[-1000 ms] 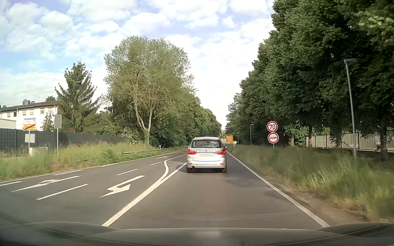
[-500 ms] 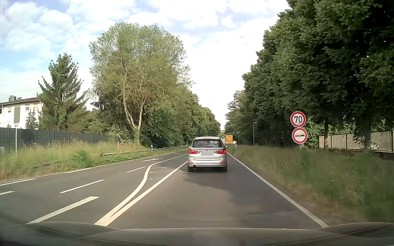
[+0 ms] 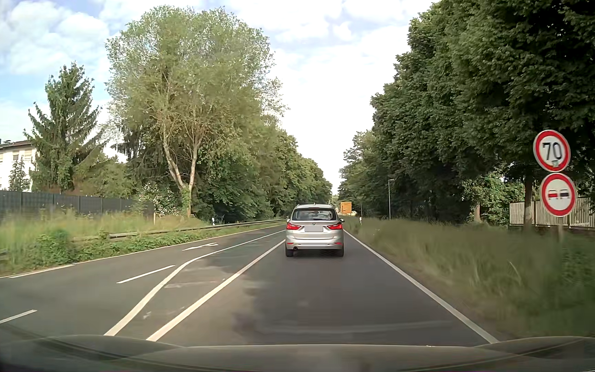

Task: Follow the waypoints while adhering to traffic rules and regulations

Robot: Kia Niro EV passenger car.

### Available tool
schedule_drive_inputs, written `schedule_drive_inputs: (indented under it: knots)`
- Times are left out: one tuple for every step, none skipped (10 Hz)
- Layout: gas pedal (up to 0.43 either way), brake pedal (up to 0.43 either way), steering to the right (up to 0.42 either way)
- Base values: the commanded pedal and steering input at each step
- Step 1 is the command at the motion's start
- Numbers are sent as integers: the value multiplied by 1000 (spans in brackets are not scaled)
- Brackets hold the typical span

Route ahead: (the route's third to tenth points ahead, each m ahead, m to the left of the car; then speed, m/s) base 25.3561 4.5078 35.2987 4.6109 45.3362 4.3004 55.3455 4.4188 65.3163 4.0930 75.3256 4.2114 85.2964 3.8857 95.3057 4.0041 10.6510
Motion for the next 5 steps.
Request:
schedule_drive_inputs:
  knots:
    - [150, 30, 2]
    - [150, 30, 2]
    - [130, 30, 2]
    - [110, 30, 2]
    - [98, 30, 2]
